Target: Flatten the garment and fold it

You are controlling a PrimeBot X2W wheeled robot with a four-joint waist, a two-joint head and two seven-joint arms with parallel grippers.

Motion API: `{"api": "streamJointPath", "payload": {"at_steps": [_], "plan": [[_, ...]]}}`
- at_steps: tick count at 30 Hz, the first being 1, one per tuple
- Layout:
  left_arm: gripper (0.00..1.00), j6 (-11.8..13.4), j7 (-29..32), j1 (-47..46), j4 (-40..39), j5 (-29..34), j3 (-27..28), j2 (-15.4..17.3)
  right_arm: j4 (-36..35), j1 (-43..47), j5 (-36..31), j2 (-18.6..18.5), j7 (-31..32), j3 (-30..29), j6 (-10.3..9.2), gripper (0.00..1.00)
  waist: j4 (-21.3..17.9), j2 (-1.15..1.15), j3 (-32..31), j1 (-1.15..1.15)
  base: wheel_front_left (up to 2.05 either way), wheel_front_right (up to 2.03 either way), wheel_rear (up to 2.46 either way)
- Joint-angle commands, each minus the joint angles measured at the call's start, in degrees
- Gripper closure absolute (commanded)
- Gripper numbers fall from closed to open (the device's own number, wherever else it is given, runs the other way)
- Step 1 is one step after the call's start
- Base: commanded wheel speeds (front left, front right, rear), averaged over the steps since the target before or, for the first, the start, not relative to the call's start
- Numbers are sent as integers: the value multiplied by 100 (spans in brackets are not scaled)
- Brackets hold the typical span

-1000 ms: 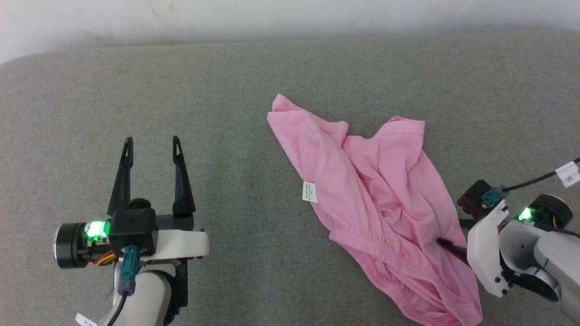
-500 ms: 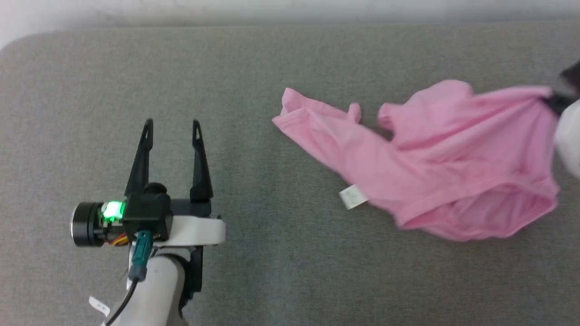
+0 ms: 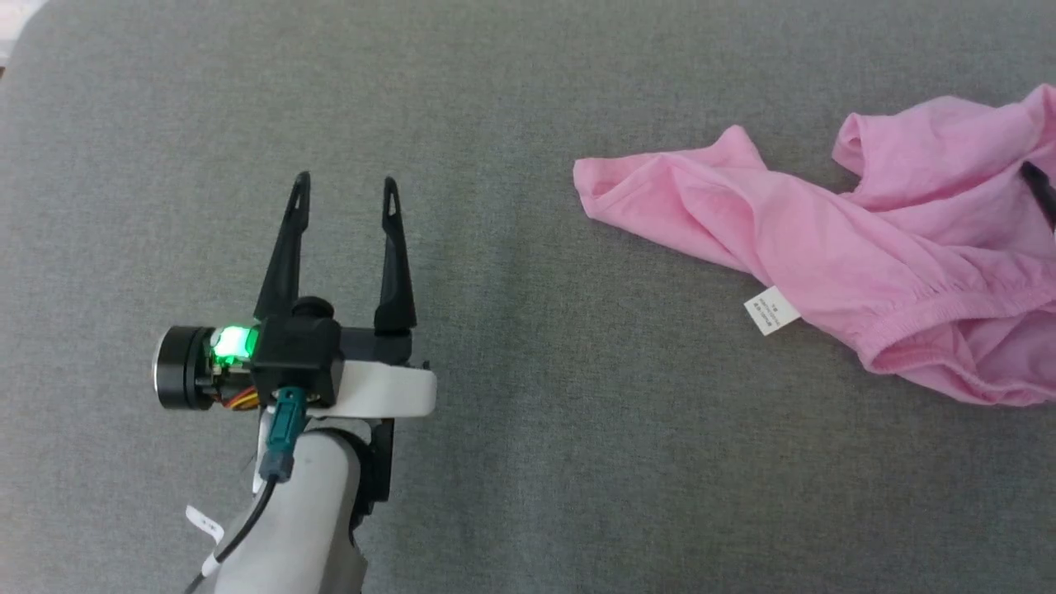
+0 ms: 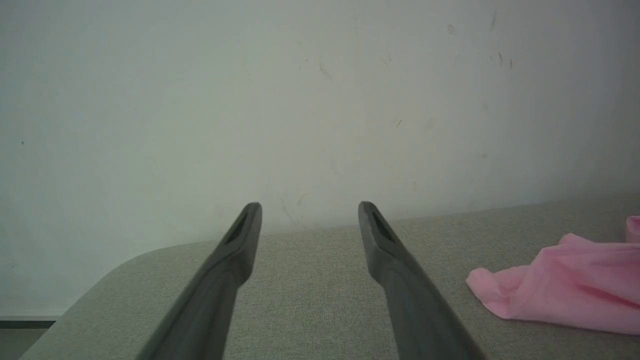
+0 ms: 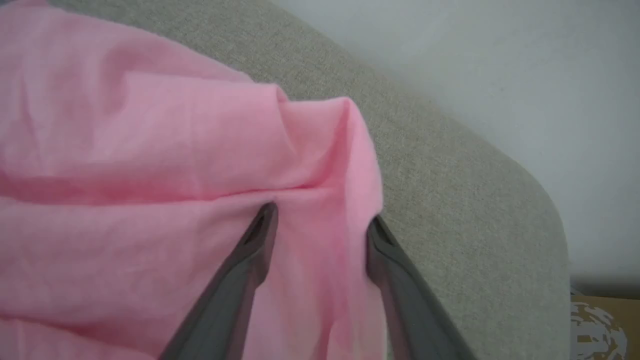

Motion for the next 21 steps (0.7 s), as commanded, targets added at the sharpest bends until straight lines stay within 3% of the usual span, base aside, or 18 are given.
{"api": "streamJointPath", "payload": {"at_steps": [1, 7, 11, 21], "plan": [[0, -20, -27, 129, 31, 52, 42, 28, 32, -24, -53, -63, -155, 27, -13, 0, -179, 0, -265, 0, 0, 0, 0], [0, -5, -27, 524, 88, 52, 197, 159, -423, -259, -352, -280, -800, 217, -13, 0, -558, 0, -779, 0, 0, 0, 0], [0, 5, -27, 761, 73, 49, 293, 229, -1414, -231, -193, -390, -754, 378, -13, 0, -772, 0, -981, 0, 0, 0, 0], [0, -47, -27, 868, 78, 64, 350, 215, -4608, 388, 890, -1339, 1171, 1089, -13, 0, -873, 0, -1103, 0, 0, 0, 0]]}}
